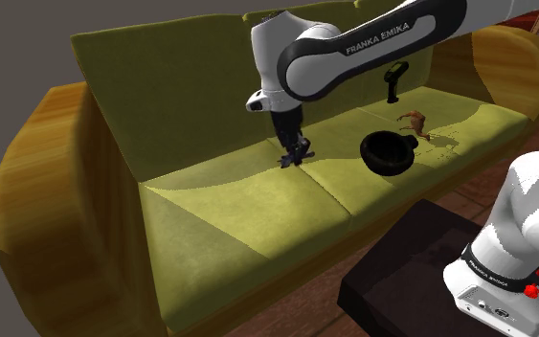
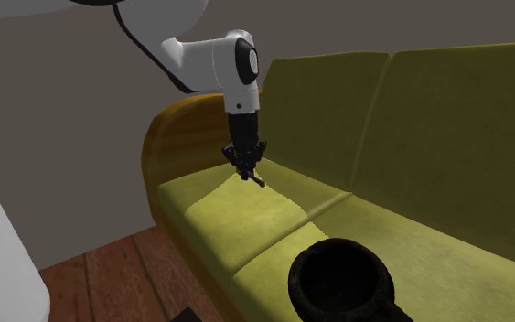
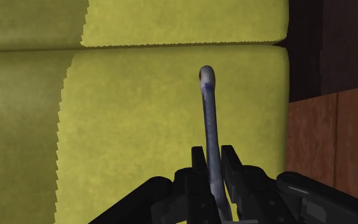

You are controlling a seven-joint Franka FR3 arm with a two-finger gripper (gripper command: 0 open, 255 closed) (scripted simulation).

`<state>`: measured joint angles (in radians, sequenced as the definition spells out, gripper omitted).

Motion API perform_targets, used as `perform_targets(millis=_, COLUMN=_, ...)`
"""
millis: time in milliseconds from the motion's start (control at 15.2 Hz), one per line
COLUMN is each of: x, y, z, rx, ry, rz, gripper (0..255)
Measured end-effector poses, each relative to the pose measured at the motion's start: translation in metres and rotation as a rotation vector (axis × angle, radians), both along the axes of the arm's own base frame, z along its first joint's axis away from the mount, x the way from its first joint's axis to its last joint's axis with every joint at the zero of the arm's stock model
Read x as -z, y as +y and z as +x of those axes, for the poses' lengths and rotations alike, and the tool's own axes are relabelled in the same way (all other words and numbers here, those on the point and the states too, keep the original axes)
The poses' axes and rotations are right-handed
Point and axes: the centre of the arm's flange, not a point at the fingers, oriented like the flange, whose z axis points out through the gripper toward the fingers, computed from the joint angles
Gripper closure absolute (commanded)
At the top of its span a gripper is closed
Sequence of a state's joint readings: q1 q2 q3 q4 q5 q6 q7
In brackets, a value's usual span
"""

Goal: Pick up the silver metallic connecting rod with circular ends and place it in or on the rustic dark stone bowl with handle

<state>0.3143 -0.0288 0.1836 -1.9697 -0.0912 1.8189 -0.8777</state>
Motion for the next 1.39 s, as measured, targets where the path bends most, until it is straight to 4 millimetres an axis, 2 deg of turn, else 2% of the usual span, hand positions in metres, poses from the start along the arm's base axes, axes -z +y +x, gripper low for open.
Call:
perform_targets(millis=594, x=-0.046, y=0.001, z=0.001, rx=0.000, ry=0.000, rz=0.000, gripper=255)
perform_targets(millis=660, x=-0.046, y=-0.005, z=-0.001, rx=0.000, ry=0.000, rz=0.000, gripper=255)
perform_targets(millis=1122, x=-0.049, y=-0.085, z=-0.028, rx=0.001, ry=0.000, rz=-0.001, gripper=255)
perform_targets(millis=1386, x=-0.049, y=-0.139, z=-0.043, rx=0.001, ry=0.000, rz=-0.001, gripper=255)
